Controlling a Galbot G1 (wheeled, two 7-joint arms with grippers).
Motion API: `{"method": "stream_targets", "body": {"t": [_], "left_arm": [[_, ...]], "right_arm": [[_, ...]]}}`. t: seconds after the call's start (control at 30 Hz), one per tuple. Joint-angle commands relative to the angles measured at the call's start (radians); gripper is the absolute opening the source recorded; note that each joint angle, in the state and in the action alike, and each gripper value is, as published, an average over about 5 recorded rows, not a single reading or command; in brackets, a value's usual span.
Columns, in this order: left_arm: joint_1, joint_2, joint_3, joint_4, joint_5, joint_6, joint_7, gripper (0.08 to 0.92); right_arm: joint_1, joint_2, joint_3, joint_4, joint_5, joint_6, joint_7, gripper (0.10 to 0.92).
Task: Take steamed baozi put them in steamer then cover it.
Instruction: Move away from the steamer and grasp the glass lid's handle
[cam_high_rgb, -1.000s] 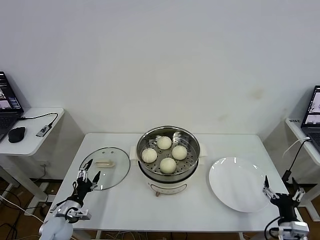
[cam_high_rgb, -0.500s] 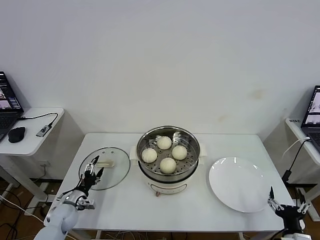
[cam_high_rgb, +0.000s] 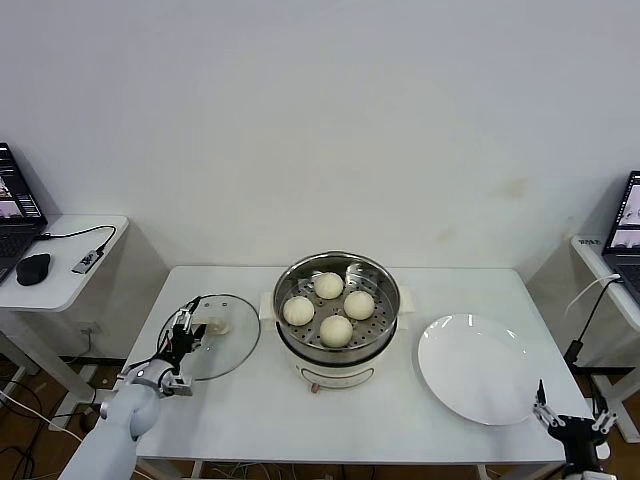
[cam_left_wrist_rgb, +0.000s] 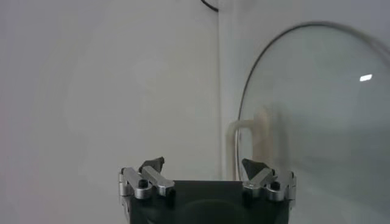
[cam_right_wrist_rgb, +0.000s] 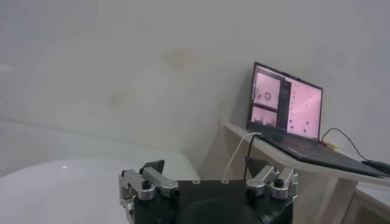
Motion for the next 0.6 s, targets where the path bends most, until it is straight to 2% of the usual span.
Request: {"method": "stream_targets", "body": {"t": [0.03,0.3,0.6], "left_arm": [[-0.085,-0.008,0.02,0.074,0.011,0.0,0.001,0.823],[-0.095,-0.014,0.03,0.11,0.009,0.002,0.022,0.801],[-0.083,-0.024,0.024,0.125,0.006,-0.005,-0.004,0.558]], "right_arm": [[-0.005,0.005,-0.004,-0.008,-0.009,0.003,-0.001,0.823],[-0.007,0.009,-0.015,-0.014,-0.019,0.006,-0.004,0.823],[-0.011,0.008,-0.024,-0.013,-0.024,0.007,-0.007,0.823]]}}
